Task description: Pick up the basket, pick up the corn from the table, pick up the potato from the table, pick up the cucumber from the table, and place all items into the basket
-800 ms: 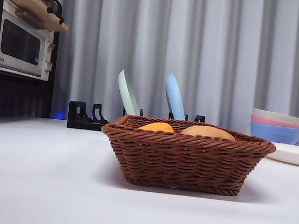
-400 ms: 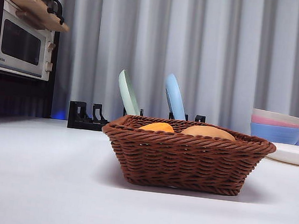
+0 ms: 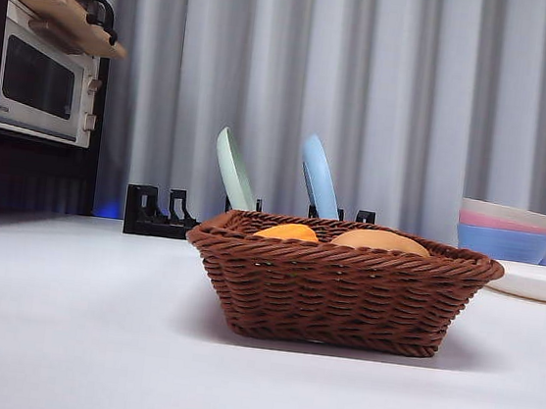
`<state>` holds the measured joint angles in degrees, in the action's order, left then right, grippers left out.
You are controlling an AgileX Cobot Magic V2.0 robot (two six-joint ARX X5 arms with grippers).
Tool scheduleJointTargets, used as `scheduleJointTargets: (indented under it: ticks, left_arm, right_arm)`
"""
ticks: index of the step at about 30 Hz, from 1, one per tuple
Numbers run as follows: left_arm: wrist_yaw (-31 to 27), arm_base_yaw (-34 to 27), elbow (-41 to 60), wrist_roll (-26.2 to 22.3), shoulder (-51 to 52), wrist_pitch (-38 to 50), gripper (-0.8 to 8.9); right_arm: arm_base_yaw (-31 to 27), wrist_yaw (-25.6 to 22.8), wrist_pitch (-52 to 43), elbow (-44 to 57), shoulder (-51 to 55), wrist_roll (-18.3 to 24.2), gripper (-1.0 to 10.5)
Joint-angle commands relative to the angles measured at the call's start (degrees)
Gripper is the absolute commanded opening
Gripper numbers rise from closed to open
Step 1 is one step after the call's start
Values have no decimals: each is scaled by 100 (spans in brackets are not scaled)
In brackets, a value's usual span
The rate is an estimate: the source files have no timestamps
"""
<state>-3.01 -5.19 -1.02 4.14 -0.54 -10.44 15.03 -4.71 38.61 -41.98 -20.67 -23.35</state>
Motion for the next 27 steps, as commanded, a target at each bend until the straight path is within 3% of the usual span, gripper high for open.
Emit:
scheduleJointTargets:
  ticks: [1,3,11,14,18,27]
  left_arm:
    - [17,-11,85,35,0,17,-3]
    - [17,-11,85,37,0,17,-3]
    - [20,-11,85,37,0,17,-3]
    - [20,-11,85,37,0,17,-3]
    - [22,-11,85,37,0,17,-3]
    - [20,-11,85,37,0,17,-3]
  right_arm:
    - [9,-125,-22,28,4,428,1]
    - [9,-334,7,31,4,802,2]
    - [-111,-221,-481,330,-109,2166,2]
    - [-435,337,-1084,785,81,2671,1]
    - [-966,1464,-1825,1574,562,2793,2]
    - [-1036,1491,-2120,2820,1639,2778,1]
